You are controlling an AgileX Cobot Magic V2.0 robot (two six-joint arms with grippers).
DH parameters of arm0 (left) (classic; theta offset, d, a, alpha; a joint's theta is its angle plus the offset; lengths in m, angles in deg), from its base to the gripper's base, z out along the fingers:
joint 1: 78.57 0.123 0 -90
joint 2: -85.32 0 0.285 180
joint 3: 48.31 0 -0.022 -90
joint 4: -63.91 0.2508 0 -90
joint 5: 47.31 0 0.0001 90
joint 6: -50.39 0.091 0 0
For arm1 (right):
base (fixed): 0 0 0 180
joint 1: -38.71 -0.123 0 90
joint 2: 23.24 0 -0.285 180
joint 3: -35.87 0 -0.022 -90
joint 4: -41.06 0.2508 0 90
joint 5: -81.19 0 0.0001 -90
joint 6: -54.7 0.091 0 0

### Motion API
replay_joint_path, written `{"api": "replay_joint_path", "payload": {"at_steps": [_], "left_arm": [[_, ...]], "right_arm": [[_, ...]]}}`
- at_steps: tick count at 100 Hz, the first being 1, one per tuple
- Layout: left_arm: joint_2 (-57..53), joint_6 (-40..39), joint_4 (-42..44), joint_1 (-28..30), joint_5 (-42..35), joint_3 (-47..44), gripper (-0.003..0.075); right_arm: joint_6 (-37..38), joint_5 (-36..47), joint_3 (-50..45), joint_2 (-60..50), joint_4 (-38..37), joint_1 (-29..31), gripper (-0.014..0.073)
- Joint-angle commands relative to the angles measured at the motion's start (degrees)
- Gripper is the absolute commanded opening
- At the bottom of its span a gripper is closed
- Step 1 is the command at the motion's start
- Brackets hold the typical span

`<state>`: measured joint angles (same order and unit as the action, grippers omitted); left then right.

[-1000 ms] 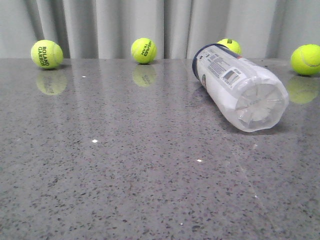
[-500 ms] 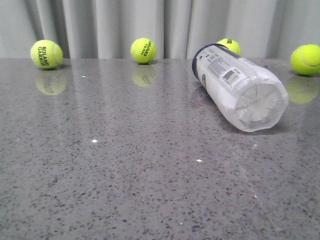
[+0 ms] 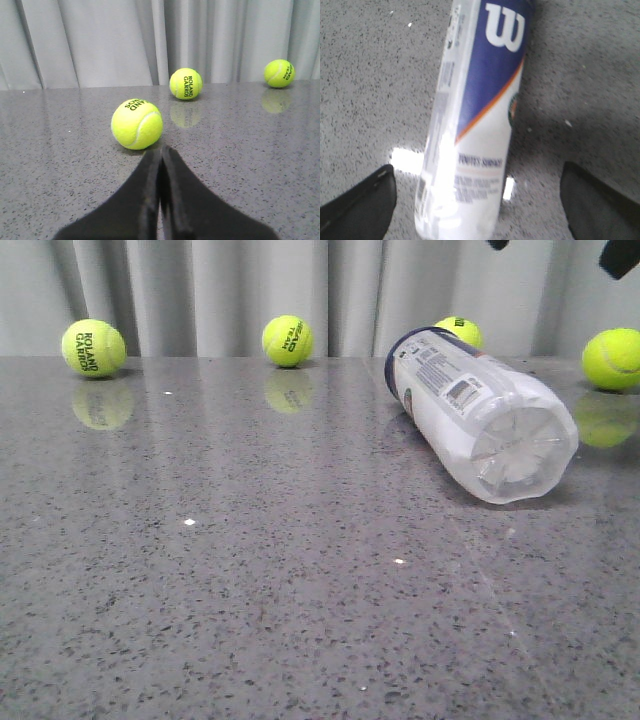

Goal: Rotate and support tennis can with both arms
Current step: 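Lower the right gripper onto the lying tennis can and grasp it, then lift and rotate the can with the right gripper, laying it lengthwise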

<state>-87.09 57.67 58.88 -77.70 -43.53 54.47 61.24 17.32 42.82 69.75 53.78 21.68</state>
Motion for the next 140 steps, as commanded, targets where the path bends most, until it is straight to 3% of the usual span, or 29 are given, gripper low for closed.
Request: {"api": "replay_joint_path", "payload": {"at_steps": [1, 34, 73, 80, 97, 107, 124, 140], "left_arm": [[-1.9, -0.3, -0.1, -0.1, -4.4, -2.6, -0.002], [-1.9, -0.3, -0.1, -0.1, -4.4, -2.6, -0.002], [-1.9, -0.3, -0.1, -0.1, -4.4, -2.6, -0.002], [-1.9, -0.3, -0.1, -0.1, -4.4, -2.6, -0.002], [-1.9, -0.3, -0.1, -0.1, -4.4, -2.6, -0.002], [-1.9, -0.3, -0.1, -0.1, -4.4, -2.6, -0.002], [-1.9, -0.3, -0.1, -0.1, -4.4, -2.6, -0.002], [-1.9, -0.3, -0.1, -0.1, -4.4, -2.6, -0.002]], "right_arm": [[1.1, 0.3, 5.4, 2.5, 1.0, -0.5, 0.0653], [2.3, -3.0, 14.7, 16.4, 2.5, -0.6, 0.0653], [2.3, -2.9, 15.2, 22.5, 3.1, -0.6, 0.065], [2.3, -2.9, 15.2, 22.7, 3.1, -0.6, 0.0609], [2.3, -3.0, 15.7, 22.7, 3.1, -0.6, 0.0376], [2.0, -3.2, 16.3, 22.7, 3.1, -0.6, 0.0288], [-2.1, -6.9, 20.8, 22.7, 3.1, -1.3, 0.0246], [-17.7, -7.8, 27.0, 22.7, 3.0, -4.5, 0.0246]]}}
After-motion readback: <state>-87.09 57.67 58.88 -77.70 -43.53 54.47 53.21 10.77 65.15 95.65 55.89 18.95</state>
